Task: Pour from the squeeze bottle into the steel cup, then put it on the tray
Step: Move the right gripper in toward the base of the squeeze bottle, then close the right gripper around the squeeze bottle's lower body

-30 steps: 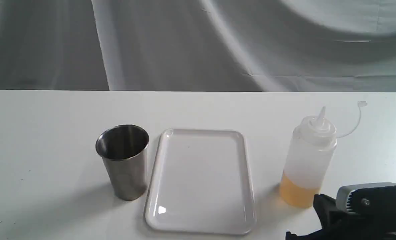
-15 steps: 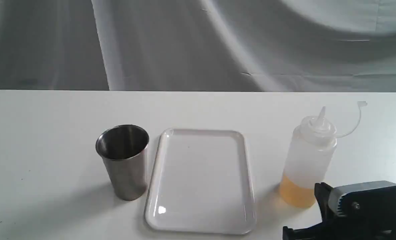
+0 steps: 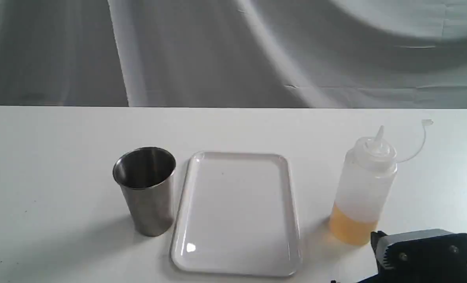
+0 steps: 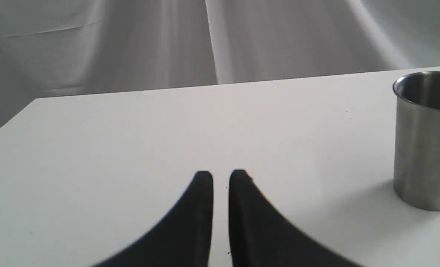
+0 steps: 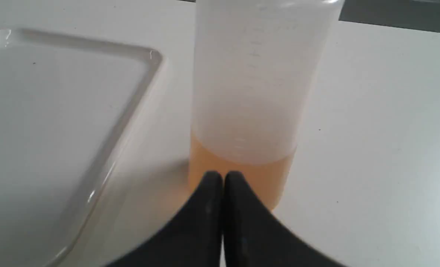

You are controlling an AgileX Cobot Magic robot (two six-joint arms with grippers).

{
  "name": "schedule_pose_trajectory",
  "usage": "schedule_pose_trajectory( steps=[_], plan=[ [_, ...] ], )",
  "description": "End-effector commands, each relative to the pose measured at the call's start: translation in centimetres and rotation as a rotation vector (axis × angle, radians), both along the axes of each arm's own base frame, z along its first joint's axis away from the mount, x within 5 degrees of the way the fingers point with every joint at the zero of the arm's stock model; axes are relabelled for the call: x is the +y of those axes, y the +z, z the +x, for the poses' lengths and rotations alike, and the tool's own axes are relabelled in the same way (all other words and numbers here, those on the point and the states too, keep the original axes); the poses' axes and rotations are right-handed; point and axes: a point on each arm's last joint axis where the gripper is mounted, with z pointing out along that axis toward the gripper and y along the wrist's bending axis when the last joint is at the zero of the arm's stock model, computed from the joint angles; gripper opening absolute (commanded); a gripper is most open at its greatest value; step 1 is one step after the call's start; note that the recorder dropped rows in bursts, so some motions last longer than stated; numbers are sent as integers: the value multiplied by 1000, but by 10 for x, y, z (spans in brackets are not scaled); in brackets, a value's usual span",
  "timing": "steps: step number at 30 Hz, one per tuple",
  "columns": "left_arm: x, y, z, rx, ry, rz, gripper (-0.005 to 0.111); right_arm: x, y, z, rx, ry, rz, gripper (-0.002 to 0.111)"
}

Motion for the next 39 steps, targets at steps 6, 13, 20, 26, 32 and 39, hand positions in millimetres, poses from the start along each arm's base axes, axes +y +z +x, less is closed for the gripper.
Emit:
schedule_pose_trajectory(
  steps=[6, 13, 20, 26, 32, 39],
  plan=[
    [0, -1, 0, -8, -2, 1, 8, -2, 0, -1, -12, -25, 34, 2],
    [0, -1, 0, -8, -2, 1, 8, 0, 0, -1, -13, -2, 32, 61],
    [0, -1, 0, -8, -2, 1, 8, -1, 0, -1, -12, -12, 32, 105],
    [0, -1, 0, -8, -2, 1, 8, -5, 0, 1, -13, -27, 32, 105],
    [0, -1, 0, -8, -2, 1, 8, -14, 0, 7, -16, -30, 33, 105],
    [0, -1, 0, -8, -2, 1, 8, -8, 7, 25, -66, 0, 56, 105]
  ],
)
